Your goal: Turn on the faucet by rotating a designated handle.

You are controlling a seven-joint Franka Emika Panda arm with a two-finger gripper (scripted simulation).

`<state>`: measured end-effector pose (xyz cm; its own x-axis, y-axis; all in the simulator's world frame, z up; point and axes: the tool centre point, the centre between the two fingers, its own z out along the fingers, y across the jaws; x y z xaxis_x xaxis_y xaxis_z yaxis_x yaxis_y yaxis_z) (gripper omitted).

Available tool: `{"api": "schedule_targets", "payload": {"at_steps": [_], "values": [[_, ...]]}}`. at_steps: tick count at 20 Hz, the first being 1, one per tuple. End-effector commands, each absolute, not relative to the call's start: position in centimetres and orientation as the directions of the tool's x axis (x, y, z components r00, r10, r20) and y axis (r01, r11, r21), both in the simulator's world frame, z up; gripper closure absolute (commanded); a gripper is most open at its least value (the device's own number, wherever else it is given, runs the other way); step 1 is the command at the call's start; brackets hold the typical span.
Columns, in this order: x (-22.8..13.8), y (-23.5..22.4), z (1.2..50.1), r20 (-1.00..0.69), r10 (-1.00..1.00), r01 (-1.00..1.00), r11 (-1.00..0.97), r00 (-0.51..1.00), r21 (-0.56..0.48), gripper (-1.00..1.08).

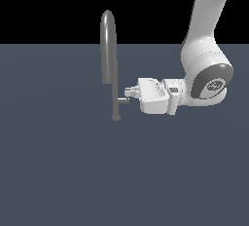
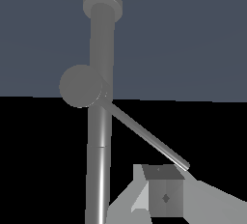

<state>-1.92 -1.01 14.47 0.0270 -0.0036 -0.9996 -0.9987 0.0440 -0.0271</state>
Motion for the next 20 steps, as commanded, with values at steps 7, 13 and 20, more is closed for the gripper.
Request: {"api": "schedule_targets", "payload": {"at_steps": [7,13,20], "values": [[-3.1,-1.0,12.5,-0.999,0.001,-0.999,0.040,0.032,-0.032,1.08],[-3.7,-0.9,8.9,-1.000,0.000,-0.999,0.041,0.012,-0.012,1.08],[-2.9,-1.0,8.7,-0.999,0.004,-0.999,0.038,0.034,-0.033,1.08]]}}
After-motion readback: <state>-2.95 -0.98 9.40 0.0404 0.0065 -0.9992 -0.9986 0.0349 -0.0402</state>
